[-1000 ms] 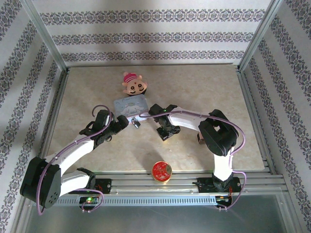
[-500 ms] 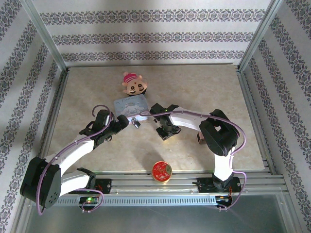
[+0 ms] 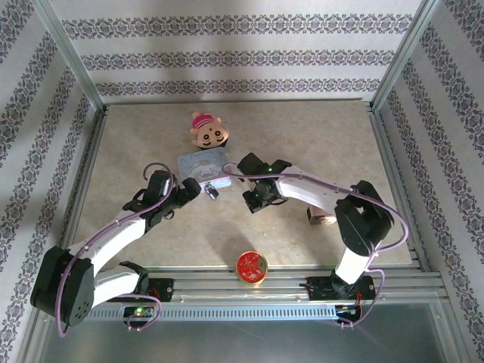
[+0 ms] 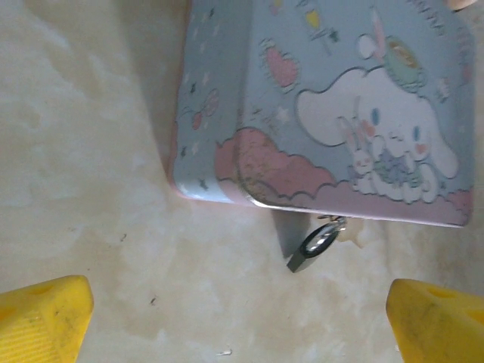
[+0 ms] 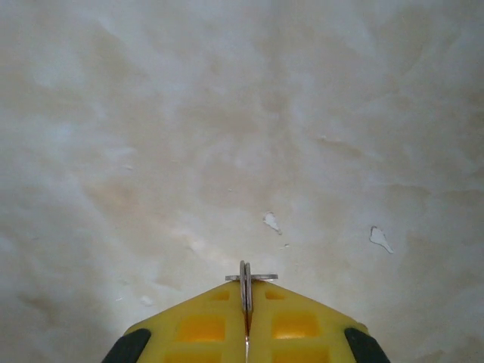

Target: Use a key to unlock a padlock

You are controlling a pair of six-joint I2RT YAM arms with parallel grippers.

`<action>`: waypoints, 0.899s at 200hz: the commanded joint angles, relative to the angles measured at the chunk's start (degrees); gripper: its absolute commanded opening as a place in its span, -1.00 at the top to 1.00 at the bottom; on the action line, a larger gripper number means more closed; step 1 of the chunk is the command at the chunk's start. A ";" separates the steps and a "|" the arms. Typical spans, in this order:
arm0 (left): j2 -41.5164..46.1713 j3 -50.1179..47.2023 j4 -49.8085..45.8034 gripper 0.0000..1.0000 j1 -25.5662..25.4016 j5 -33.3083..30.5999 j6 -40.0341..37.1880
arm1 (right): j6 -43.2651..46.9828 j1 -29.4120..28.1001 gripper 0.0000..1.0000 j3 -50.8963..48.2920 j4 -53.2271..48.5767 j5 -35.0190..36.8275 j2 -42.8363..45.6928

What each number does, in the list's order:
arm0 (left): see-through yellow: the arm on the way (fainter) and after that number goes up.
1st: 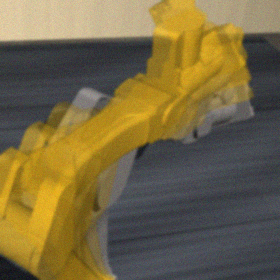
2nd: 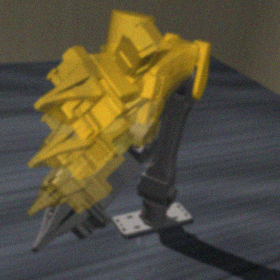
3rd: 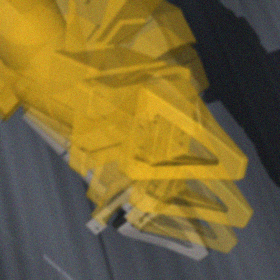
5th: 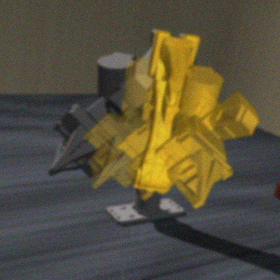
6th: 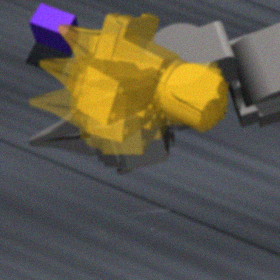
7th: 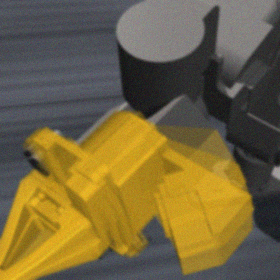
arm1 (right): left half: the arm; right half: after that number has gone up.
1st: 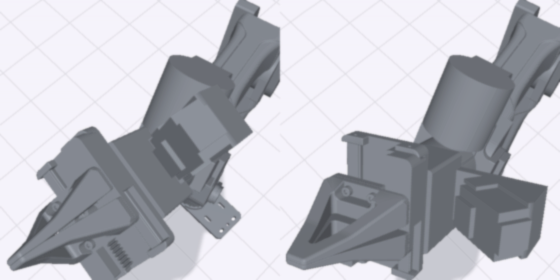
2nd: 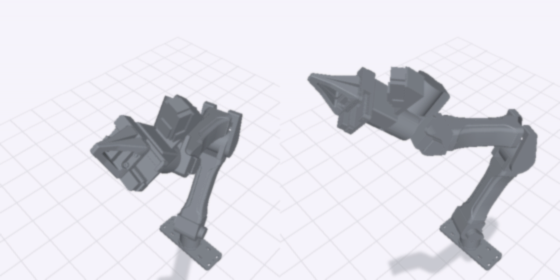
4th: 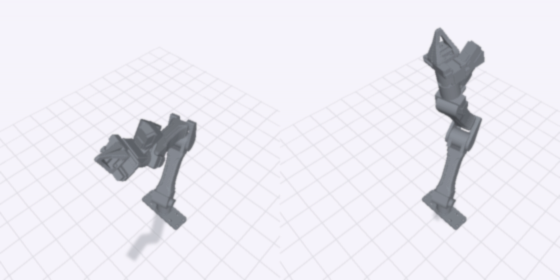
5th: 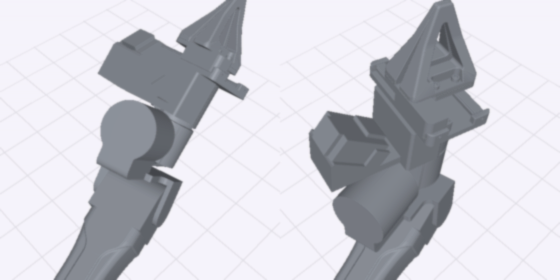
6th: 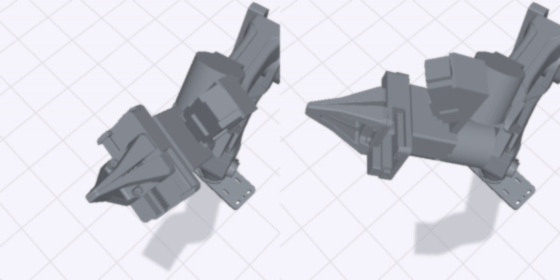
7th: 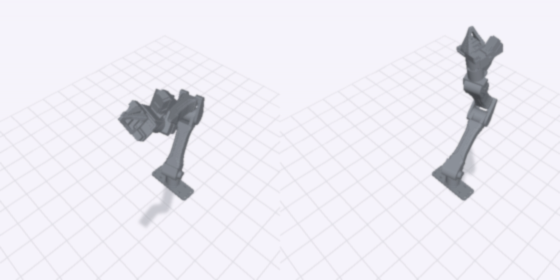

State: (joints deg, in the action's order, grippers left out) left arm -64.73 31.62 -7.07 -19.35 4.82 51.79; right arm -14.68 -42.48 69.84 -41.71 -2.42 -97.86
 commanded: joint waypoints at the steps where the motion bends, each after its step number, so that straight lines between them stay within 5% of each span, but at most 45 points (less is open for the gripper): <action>1: 2.83 0.29 4.42 -0.99 1.05 1.71 -2.45 | -0.53 1.29 1.00 -0.36 -0.30 -3.92 4.04; 92: 4.37 -3.18 28.12 -0.99 1.14 20.96 -10.01 | 5.41 3.45 1.00 2.35 1.30 -23.38 18.12; 128: 2.38 -2.78 37.12 -0.99 1.32 30.85 -13.59 | 2.64 4.47 1.00 3.56 3.98 -25.22 20.91; 180: 1.40 -5.25 51.81 -0.99 1.09 35.86 -16.17 | -7.63 5.15 1.00 6.82 6.27 -26.04 21.86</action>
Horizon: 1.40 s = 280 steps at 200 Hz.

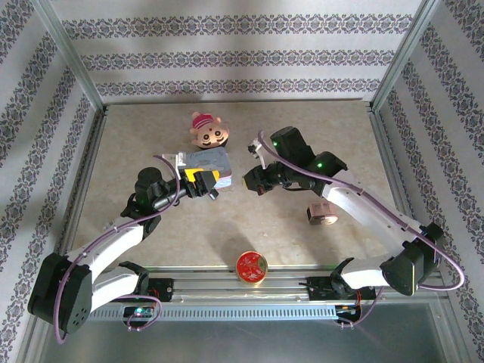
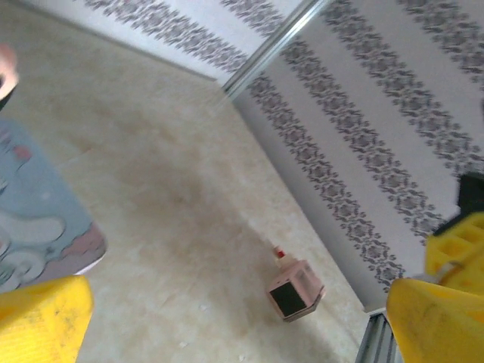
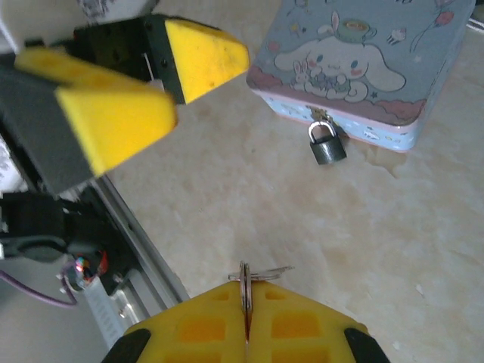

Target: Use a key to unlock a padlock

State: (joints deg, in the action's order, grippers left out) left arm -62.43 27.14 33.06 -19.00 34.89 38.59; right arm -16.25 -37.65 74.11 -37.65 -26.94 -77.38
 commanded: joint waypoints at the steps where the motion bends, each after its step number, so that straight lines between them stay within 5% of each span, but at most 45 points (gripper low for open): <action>1: -0.96 -0.81 11.99 -0.99 0.73 5.97 -3.02 | -6.33 0.35 1.00 2.59 2.22 -1.44 1.37; 90: -4.59 -5.55 32.56 -0.83 -4.89 5.25 -16.95 | -28.32 2.65 1.00 0.79 10.56 -2.85 3.54; 138: -6.91 -4.58 29.38 -0.63 -19.18 -7.34 -46.09 | -33.29 2.99 1.00 -1.13 13.78 -4.16 4.91; 181: -18.27 -3.16 48.70 -0.31 -19.62 -12.12 -44.10 | -34.97 2.82 1.00 -3.46 16.26 -4.52 6.09; 224: -22.75 1.11 48.77 -0.27 -19.58 -12.55 -41.82 | -35.36 2.51 1.00 -4.71 16.73 -4.53 7.03; 280: -21.85 1.79 48.69 0.12 -19.43 -12.12 -41.83 | -35.23 2.72 1.00 -5.11 17.04 -4.68 7.07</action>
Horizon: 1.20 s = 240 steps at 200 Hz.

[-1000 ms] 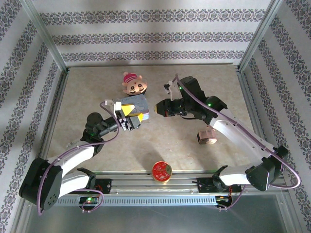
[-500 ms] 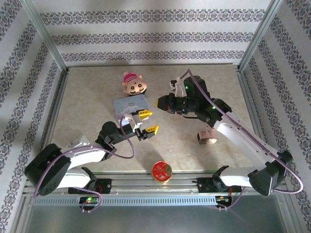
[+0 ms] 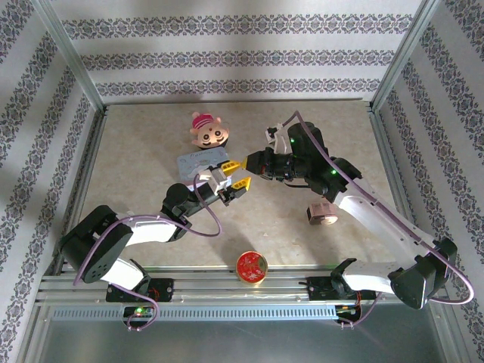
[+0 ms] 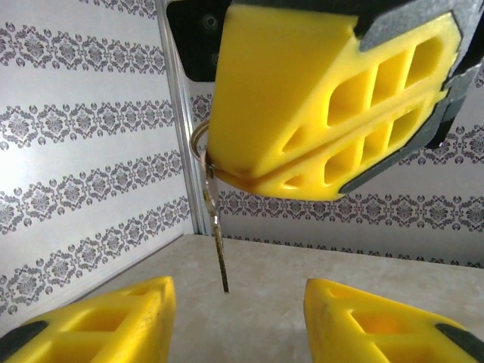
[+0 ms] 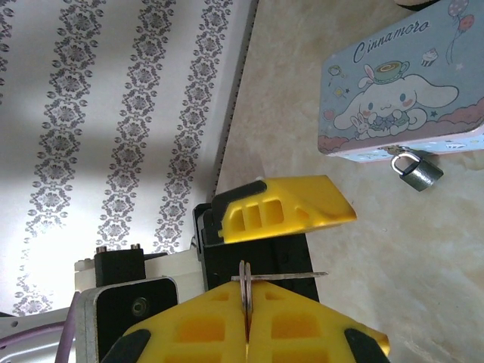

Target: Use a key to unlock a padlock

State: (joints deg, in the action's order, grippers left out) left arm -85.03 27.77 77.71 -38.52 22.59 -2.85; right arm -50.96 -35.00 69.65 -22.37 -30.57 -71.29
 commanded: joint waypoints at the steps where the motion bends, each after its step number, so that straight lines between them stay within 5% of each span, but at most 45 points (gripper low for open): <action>1: 0.75 1.15 4.03 0.12 0.10 0.14 -0.39 | -0.53 0.05 1.00 -0.65 1.74 -1.06 0.93; 161: 1.36 2.36 4.07 0.43 1.43 0.11 1.62 | -0.54 0.02 1.00 -0.48 1.98 -1.78 -0.87; 219: 2.29 1.38 3.81 1.00 1.61 0.18 2.02 | -0.20 0.31 1.00 -0.65 1.80 -1.60 -0.87; 240: 4.05 0.42 1.71 1.00 2.17 1.22 2.73 | 1.13 1.06 0.99 -0.38 1.27 -2.01 -0.62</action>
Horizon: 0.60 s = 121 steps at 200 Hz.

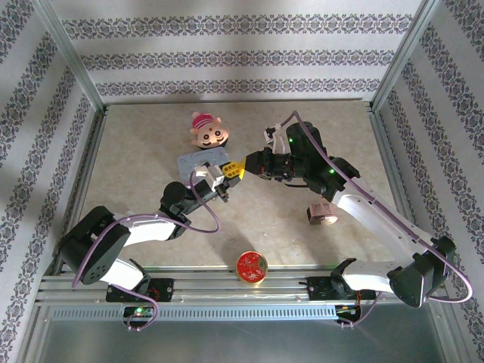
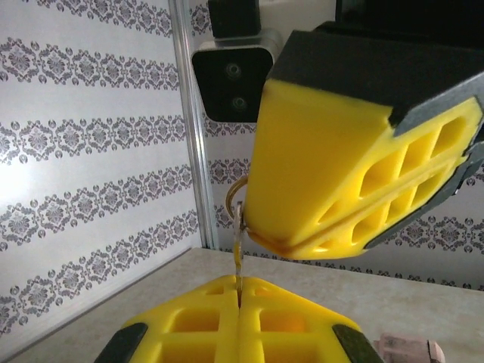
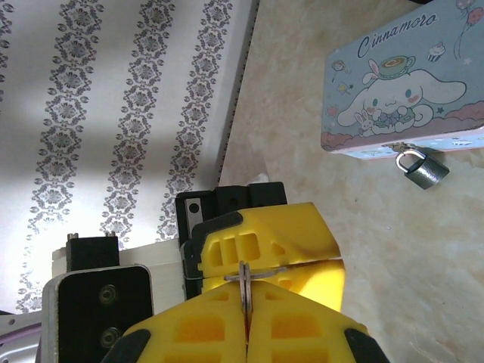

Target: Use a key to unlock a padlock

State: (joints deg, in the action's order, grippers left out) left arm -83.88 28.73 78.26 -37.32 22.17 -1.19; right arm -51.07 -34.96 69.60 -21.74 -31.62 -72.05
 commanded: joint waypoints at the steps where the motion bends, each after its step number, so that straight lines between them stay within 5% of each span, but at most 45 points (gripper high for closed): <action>1: 3.04 -0.58 0.91 1.00 1.00 1.73 1.13 | 1.41 1.07 0.98 -0.30 0.55 -0.98 0.20; 22: 7.81 -0.04 -11.48 1.00 3.51 8.97 2.37 | 5.46 2.29 0.71 0.59 -1.35 -0.87 1.85; 51: 17.13 8.46 -51.22 1.00 6.48 20.65 -8.29 | 14.51 3.71 0.44 1.67 -5.74 1.76 6.53; 74: 21.41 15.50 -76.12 1.00 7.00 21.88 -20.50 | 21.81 3.70 0.40 0.20 -5.65 2.79 11.11; 121: 19.01 30.41 -106.47 1.00 7.06 29.24 -33.66 | 31.80 2.27 0.41 -2.53 -1.96 0.68 13.74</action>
State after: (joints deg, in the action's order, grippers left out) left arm -62.61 52.75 -2.57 -30.68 44.64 -23.68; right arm -27.51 -31.40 68.88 -25.50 -29.91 -57.36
